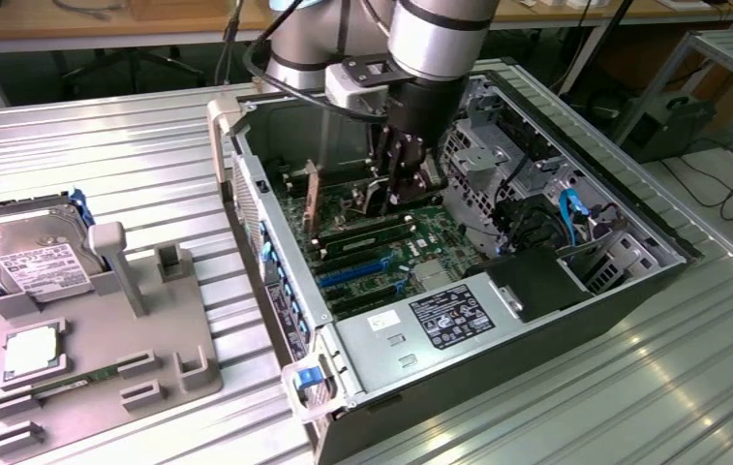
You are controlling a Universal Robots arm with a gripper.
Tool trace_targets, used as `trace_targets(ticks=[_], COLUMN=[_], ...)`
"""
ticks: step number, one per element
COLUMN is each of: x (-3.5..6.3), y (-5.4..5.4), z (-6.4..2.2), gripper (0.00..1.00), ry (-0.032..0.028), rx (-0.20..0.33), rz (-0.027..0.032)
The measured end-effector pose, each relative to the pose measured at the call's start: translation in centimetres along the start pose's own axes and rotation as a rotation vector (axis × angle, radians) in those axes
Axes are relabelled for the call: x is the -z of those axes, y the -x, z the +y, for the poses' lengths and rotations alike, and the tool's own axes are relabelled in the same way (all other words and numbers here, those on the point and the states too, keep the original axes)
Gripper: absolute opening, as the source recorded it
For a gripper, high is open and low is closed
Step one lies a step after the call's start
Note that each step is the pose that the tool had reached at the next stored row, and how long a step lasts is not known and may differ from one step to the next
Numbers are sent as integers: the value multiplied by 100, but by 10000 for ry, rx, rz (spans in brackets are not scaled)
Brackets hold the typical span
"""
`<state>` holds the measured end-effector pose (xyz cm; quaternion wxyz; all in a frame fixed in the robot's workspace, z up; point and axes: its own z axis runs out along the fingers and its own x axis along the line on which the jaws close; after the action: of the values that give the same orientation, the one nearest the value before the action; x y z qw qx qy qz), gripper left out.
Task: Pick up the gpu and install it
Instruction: 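Insert the gpu into the slot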
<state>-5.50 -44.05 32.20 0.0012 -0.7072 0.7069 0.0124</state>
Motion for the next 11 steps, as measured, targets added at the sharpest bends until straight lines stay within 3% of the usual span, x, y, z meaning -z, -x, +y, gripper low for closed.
trace_targets(ticks=[1,2,3,6,7,8,9,11], x=[-100,-255,-335,-393,-395,-398,-400,-401], y=[-7,-103,-105,-108,-108,-108,-107,-107], z=[28,66,123,125,125,125,125,125], gripper=[28,28,28,28,28,28,28,28], ry=[-97,-102,-102,-105,-156,-252,-294,-301], rx=[232,41,36,34,35,37,38,39], rz=[3,-24,-23,-32,-33,-36,-39,-40])
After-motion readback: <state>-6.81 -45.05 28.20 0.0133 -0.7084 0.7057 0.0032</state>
